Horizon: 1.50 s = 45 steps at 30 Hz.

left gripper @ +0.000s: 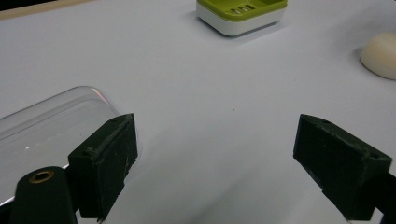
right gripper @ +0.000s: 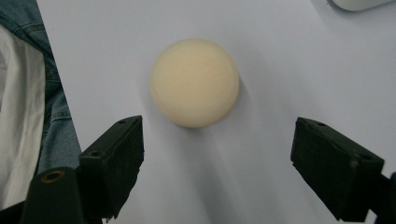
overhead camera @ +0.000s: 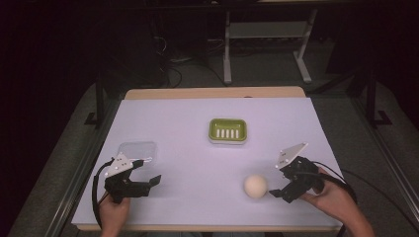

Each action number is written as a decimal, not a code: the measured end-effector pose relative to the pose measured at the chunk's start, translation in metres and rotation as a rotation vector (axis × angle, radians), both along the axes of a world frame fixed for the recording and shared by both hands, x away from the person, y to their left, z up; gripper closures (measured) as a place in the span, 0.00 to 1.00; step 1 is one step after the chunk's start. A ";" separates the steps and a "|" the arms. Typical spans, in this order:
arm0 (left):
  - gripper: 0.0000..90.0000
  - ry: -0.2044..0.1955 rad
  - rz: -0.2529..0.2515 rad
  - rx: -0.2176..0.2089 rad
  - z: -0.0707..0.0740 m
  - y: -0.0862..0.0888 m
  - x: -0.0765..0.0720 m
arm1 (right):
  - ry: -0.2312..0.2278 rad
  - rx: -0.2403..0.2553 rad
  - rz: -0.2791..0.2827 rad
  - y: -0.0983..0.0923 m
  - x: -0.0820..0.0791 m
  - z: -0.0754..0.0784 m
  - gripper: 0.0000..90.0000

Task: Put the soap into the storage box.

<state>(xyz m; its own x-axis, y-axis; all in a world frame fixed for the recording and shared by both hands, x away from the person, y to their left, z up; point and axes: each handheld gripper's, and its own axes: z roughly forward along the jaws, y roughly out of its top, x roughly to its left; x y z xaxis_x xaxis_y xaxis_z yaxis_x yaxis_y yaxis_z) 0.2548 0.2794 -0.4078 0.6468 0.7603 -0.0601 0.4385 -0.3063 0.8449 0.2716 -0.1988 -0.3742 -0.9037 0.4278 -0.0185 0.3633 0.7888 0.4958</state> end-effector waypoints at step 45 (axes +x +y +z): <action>0.15 0.000 -0.009 0.003 0.000 -0.001 0.000 | 0.125 -0.219 0.163 0.070 0.027 -0.036 0.18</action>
<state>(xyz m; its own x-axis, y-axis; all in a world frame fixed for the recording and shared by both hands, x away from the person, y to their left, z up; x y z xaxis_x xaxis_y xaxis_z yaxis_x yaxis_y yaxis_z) 0.2543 0.2787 -0.4079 0.6534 0.7548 -0.0579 0.4360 -0.3126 0.8439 0.2987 -0.1290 -0.4100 -0.9613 0.2745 0.0209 0.2700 0.9252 0.2668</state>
